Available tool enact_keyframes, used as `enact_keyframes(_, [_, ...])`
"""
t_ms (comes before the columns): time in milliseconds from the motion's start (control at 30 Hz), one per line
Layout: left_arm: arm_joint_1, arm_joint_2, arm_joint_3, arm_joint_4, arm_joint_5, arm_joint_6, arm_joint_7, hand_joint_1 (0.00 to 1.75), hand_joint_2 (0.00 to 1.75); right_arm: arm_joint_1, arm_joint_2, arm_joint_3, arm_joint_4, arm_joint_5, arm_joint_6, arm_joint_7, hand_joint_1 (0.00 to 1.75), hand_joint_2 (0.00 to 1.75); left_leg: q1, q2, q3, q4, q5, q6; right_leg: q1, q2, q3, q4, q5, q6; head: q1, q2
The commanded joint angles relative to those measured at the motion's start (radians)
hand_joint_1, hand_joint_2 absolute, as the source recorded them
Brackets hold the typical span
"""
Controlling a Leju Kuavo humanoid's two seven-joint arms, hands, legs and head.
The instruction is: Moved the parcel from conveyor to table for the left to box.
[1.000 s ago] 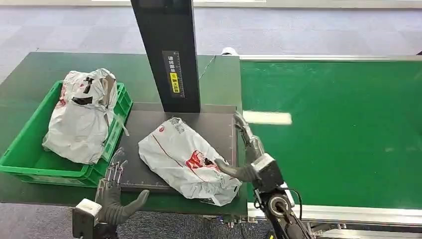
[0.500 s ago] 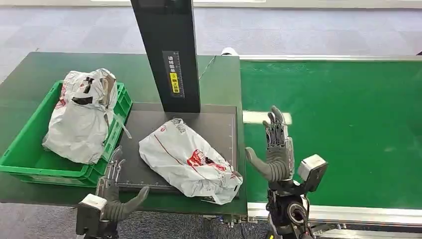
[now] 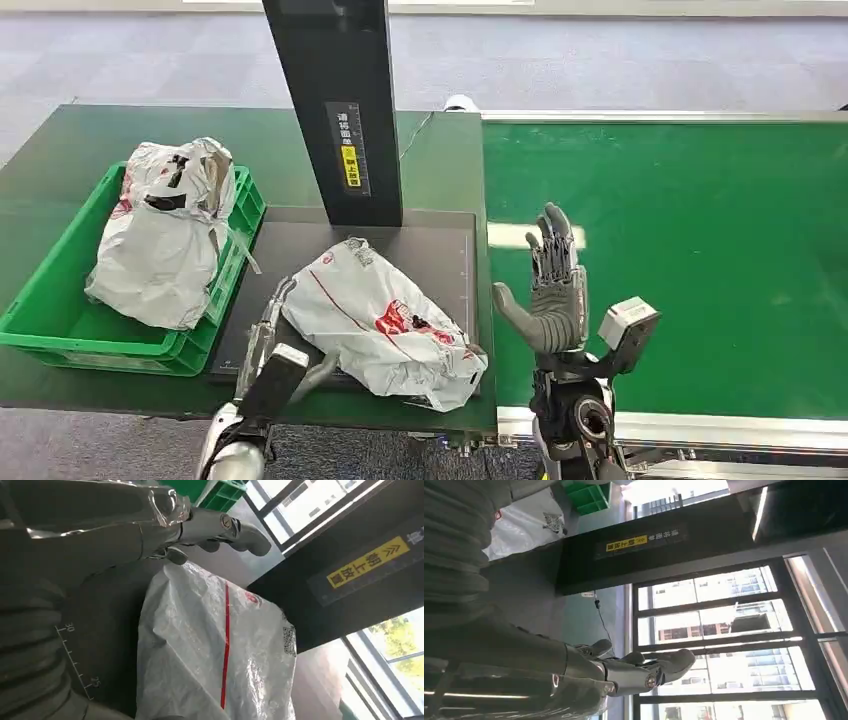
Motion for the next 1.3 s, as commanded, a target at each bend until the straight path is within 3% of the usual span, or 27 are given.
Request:
enact_keyframes(33, [-0.049, 0.013, -0.017, 0.134, 0.003, 0.002, -0.002, 0.00, 1.75, -0.036, 0.004, -0.020, 0.075, -0.001, 0.002, 0.005, 0.00, 1.75, 0.000, 0.000, 0.001, -0.001, 0.000, 0.000, 0.000, 0.000, 0.002, -0.002, 0.000, 0.000, 0.000, 0.000])
enact_keyframes(233, [-0.048, 0.015, -0.018, 0.131, 0.002, 0.003, 0.002, 0.00, 1.75, -0.034, 0.004, -0.020, 0.073, -0.001, 0.006, 0.005, 0.00, 1.75, 0.000, 0.000, 0.000, -0.001, 0.001, 0.000, 0.000, 0.000, 0.000, -0.001, 0.000, 0.000, 0.000, 0.000])
enact_keyframes(433, [-0.157, 0.036, -0.021, 0.250, -0.005, 0.010, -0.004, 0.00, 1.75, -0.119, 0.013, -0.021, 0.182, -0.009, 0.025, 0.015, 0.00, 1.75, 0.000, 0.000, 0.000, -0.001, 0.001, 0.000, 0.000, 0.000, 0.000, -0.001, 0.001, 0.000, 0.000, 0.000])
enact_keyframes(567, [-0.190, 0.053, -0.090, 0.235, 0.050, -0.087, -0.023, 0.00, 1.75, -0.151, 0.012, -0.009, 0.242, -0.023, 0.034, 0.008, 0.00, 1.75, 0.000, 0.000, 0.000, -0.001, 0.001, 0.000, 0.000, 0.000, 0.000, -0.001, 0.001, 0.000, 0.000, 0.000])
enact_keyframes(767, [-0.194, 0.086, -0.215, 0.203, 0.090, -0.144, -0.044, 0.00, 1.75, -0.071, -0.007, 0.003, 0.192, -0.031, 0.031, -0.005, 0.00, 1.75, 0.000, -0.001, 0.001, -0.001, 0.001, 0.000, 0.000, -0.001, 0.001, -0.001, 0.000, 0.000, 0.000, 0.000])
enact_keyframes(1100, [-0.290, 0.070, -0.329, 0.145, 0.126, -0.162, -0.051, 0.00, 1.75, -0.022, 0.009, -0.018, 0.145, -0.006, 0.029, -0.003, 0.00, 1.75, 0.000, -0.002, -0.002, 0.000, 0.001, 0.000, 0.001, -0.002, -0.001, -0.001, 0.001, 0.000, 0.000, 0.000])
enact_keyframes(1300, [-0.318, 0.079, -0.457, 0.176, 0.178, -0.298, -0.053, 0.00, 1.75, -0.011, 0.010, -0.040, 0.127, 0.001, 0.025, 0.003, 0.00, 1.75, 0.000, -0.003, -0.001, -0.001, 0.001, 0.001, 0.000, -0.003, 0.000, -0.002, 0.000, 0.000, 0.000, 0.000])
